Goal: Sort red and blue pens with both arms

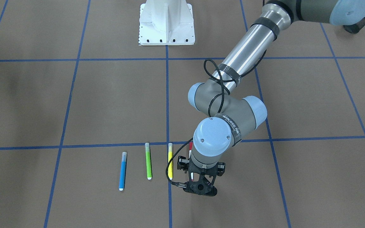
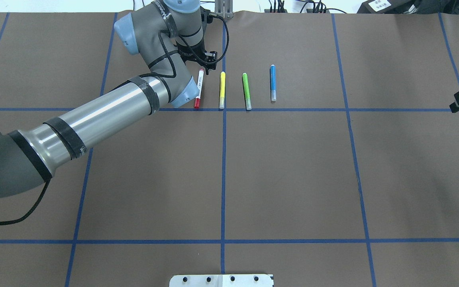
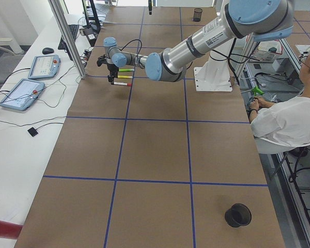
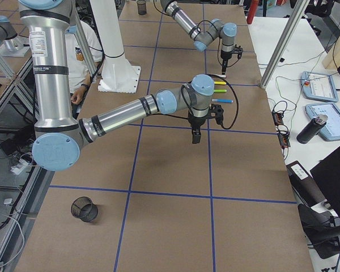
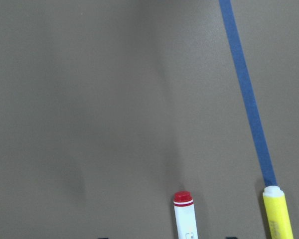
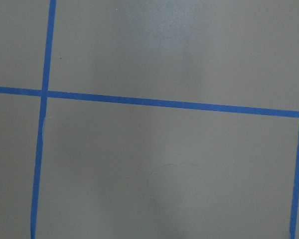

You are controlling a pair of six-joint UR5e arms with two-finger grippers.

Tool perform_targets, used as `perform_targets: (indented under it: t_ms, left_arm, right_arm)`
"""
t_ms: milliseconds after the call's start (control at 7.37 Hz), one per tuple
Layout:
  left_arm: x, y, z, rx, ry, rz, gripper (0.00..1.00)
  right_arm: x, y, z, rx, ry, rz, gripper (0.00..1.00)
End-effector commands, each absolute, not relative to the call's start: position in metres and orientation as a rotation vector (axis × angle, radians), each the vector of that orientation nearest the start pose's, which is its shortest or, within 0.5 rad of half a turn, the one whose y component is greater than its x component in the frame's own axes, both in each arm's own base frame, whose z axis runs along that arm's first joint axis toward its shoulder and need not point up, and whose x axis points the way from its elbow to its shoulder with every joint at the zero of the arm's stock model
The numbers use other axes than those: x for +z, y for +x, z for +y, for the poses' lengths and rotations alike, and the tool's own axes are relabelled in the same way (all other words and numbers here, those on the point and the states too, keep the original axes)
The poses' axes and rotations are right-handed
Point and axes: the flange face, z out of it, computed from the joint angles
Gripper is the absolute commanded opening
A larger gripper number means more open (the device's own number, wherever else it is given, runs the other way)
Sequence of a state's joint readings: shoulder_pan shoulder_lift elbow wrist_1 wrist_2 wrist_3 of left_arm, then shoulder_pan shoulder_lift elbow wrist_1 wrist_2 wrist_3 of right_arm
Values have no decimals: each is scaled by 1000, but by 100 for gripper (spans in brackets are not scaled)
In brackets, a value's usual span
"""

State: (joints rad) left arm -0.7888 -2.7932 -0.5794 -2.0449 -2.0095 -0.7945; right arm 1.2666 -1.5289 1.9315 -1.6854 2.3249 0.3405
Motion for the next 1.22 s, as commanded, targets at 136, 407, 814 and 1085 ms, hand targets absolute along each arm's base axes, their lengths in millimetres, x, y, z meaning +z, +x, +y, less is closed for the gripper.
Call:
perform_targets:
  t_ms: [136, 407, 814, 1085]
  left_arm:
    - [225, 597, -704, 125, 201, 797, 73]
    - [231, 597, -706, 119, 210, 786, 68]
    - [237, 600, -706, 121, 222, 789, 58]
    - [237, 601, -705, 120, 223, 787, 39]
  right_arm:
    - [479, -87, -491, -73, 10, -805, 100]
    - [479, -88, -490, -74, 8, -805, 100]
    - [482, -89, -490, -75, 2, -803, 100]
    - [483, -90, -491, -75, -1, -802, 100]
